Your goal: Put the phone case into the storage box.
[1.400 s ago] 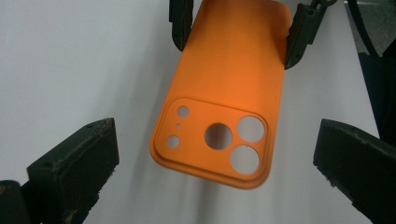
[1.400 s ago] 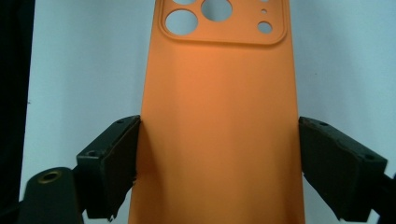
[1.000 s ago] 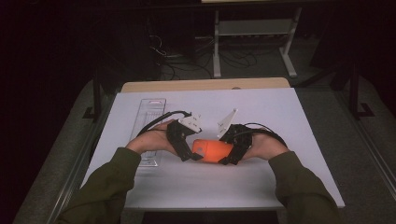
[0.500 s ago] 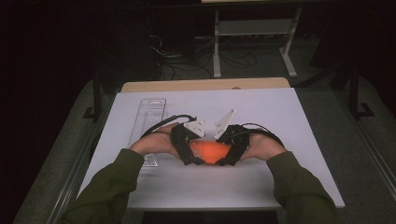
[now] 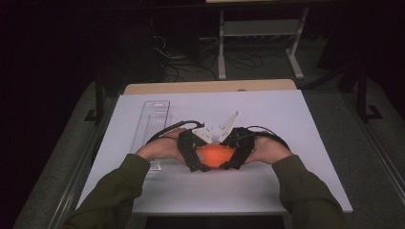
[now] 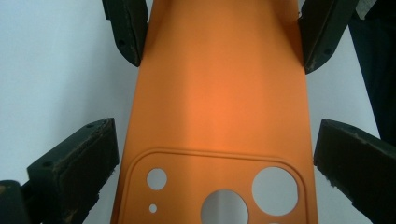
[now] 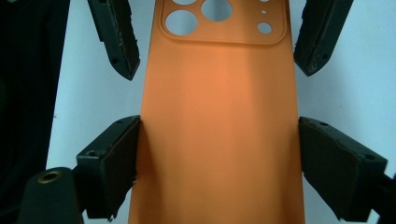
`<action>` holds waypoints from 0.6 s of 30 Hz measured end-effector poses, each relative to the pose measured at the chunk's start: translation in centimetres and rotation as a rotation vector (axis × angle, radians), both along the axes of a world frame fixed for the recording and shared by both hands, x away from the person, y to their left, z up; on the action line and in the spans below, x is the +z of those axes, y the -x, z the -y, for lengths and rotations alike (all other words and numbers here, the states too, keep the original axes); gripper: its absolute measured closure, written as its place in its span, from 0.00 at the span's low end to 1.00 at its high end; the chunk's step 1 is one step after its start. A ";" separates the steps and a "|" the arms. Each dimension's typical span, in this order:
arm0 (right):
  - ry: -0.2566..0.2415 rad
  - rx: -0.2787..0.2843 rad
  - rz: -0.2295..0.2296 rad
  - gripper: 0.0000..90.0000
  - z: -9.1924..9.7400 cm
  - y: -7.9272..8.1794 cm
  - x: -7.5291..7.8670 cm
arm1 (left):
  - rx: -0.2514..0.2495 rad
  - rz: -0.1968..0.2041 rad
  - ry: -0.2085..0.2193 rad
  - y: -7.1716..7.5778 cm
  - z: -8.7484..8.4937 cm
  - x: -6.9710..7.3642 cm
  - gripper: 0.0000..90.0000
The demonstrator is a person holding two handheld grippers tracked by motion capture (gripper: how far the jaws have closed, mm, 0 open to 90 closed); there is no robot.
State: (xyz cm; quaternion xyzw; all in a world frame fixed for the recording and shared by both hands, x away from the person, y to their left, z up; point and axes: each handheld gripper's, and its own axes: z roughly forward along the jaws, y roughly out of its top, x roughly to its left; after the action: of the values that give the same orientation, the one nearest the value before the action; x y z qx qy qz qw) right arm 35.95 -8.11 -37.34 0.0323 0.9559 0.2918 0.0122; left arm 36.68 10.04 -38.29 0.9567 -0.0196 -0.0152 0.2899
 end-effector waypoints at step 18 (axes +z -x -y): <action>-0.015 0.001 -0.016 0.17 0.1 0.0 0.1 | -0.006 -0.013 0.016 -0.2 -0.1 -0.1 0.13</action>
State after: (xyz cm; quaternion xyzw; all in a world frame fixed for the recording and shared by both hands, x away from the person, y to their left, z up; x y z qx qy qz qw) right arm 35.95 -8.17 -37.21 0.0344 0.9537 0.2986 0.0042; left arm 36.85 10.11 -38.43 0.9542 -0.0205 -0.0222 0.2975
